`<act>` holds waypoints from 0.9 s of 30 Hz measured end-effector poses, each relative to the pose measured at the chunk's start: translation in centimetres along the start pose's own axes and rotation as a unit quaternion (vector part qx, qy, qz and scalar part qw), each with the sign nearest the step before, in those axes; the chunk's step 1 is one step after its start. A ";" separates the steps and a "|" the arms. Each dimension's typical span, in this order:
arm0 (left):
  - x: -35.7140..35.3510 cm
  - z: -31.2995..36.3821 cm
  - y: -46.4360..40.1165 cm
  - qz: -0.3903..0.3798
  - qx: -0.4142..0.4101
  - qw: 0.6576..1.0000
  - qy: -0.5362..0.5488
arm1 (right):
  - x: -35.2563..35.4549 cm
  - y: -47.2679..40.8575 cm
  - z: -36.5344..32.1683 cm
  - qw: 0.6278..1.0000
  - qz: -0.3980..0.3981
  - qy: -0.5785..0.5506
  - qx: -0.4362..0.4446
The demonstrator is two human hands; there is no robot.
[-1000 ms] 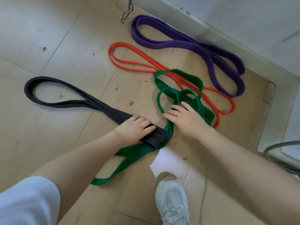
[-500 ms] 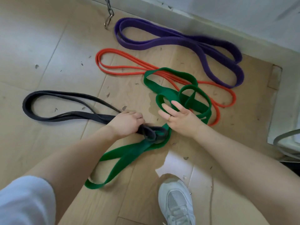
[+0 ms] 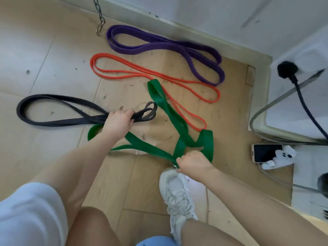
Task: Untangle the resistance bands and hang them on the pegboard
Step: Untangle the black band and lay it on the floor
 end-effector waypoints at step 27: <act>2.7 -1.7 -2.2 0.125 0.035 0.970 0.206 | 0.7 -7.9 0.2 0.963 -0.005 -0.231 0.141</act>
Point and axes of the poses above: each hand's wrist, its own y-axis away from the middle knuckle, its own x-axis out of the back of the hand, z = x × y, the point moved 5 cm from there along -y, towards the middle knuckle, and after that the axes turned 3 degrees about -z, right-handed, at the moved point
